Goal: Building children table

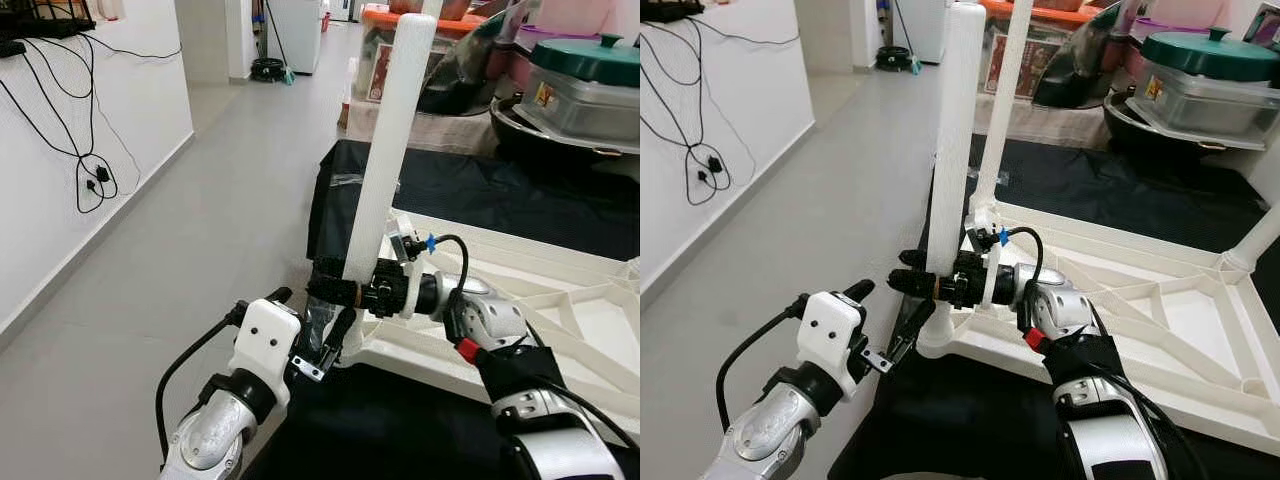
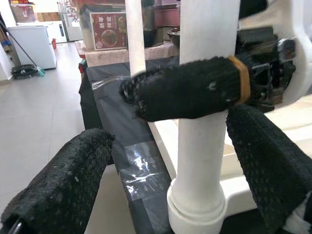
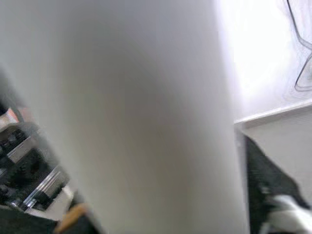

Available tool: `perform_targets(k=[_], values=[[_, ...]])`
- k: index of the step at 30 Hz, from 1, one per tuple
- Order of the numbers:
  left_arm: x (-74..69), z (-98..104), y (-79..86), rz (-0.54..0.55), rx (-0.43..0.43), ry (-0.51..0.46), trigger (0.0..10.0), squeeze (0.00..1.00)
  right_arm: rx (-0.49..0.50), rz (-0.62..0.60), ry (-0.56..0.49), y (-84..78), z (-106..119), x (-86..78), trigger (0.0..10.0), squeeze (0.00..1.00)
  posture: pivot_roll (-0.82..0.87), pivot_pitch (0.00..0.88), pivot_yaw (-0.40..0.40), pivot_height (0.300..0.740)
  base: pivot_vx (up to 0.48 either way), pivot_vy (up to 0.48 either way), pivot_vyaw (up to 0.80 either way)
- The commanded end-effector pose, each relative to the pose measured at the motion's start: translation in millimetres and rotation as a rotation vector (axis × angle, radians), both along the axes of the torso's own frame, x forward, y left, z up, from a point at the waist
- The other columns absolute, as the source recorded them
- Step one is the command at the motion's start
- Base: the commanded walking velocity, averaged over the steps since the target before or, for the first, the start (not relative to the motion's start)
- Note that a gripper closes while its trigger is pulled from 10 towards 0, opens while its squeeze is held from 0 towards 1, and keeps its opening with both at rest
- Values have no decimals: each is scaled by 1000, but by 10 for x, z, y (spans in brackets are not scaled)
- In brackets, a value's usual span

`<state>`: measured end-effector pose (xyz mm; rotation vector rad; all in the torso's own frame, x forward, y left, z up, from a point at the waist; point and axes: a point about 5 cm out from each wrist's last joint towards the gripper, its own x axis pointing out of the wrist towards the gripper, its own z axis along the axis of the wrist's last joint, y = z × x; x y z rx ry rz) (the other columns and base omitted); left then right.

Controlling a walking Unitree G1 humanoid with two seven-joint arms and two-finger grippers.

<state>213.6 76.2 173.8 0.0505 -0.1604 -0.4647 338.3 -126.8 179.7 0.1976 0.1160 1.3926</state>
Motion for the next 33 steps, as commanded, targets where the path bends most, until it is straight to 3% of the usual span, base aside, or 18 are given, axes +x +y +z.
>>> perform_targets(k=[1, 7, 8, 9, 10, 11, 12, 13, 15, 16, 18, 21, 22, 24, 26, 33], values=[[8, -17, 7, 8, 1, 12, 10000, 0, 7, 30, -3, 41, 49, 14, 0, 0, 129, 12, -103, 740, 0, 0, 0], [16, -26, 11, 7, 2, 14, 10000, 0, -16, -95, -56, 11, 48, 87, 0, 0, 126, 12, -99, 740, 0, 0, 0], [17, -28, 11, 8, 2, 14, 10000, 0, -30, -189, -74, 4, 45, 144, 0, 0, 127, 12, -103, 740, 0, 0, 0], [17, -28, 11, 8, 2, 14, 10000, 0, -30, -189, -74, 4, 45, 144, 0, 0, 127, 12, -103, 740, 0, 0, 0], [18, -30, 12, 9, 2, 14, 10000, 0, -53, -332, -87, -21, 34, 228, 0, 0, 124, 11, -101, 740, 0, 0, 0], [18, -30, 12, 9, 2, 14, 10000, 0, -53, -332, -87, -21, 34, 228, 0, 0, 124, 11, -101, 740, 0, 0, 0], [18, -32, 14, 9, 2, 14, 10000, 0, -74, -557, -78, -102, 22, 345, 0, 0, 123, 9, -99, 740, 0, 0, 0], [18, -32, 14, 9, 2, 14, 10000, 0, -74, -557, -78, -102, 22, 345, 0, 0, 123, 9, -99, 740, 0, 0, 0], [13, -41, 13, 8, 1, 16, 10000, 0, -154, -1006, -73, -376, -22, 478, 0, 0, 120, 6, -96, 740, 0, 0, 0], [11, -45, 12, 7, 0, 18, 10000, 0, -185, -1156, -66, -492, -42, 495, 0, 0, 120, 6, -96, 740, 0, 0, 0], [11, -45, 12, 7, 0, 18, 10000, 0, -185, -1156, -66, -492, -42, 495, 0, 0, 120, 6, -96, 740, 0, 0, 0], [1, -57, -2, -1, 1, 20, 10000, 0, -274, -1541, -27, -790, -137, 394, 0, 0, 113, 1, -93, 740, 0, 0, 0], [1, -57, -2, -1, 1, 20, 10000, 0, -274, -1541, -27, -790, -137, 394, 0, 0, 113, 1, -93, 740, 0, 0, 0], [-1, -59, -2, -1, 1, 20, 10000, 0, -307, -1705, 6, -872, -192, 279, 0, 0, 117, 0, -94, 740, 0, 0, 0], [-1, -61, 0, 0, 1, 21, 10000, 0, -310, -1765, 23, -889, -223, 226, 0, 0, 117, 0, -90, 740, 0, 0, 0], [-1, -66, 1, 1, 3, 20, 10000, 0, -311, -1902, 44, -878, -263, 166, 0, 0, 115, 0, -92, 740, 0, 0, 0]])
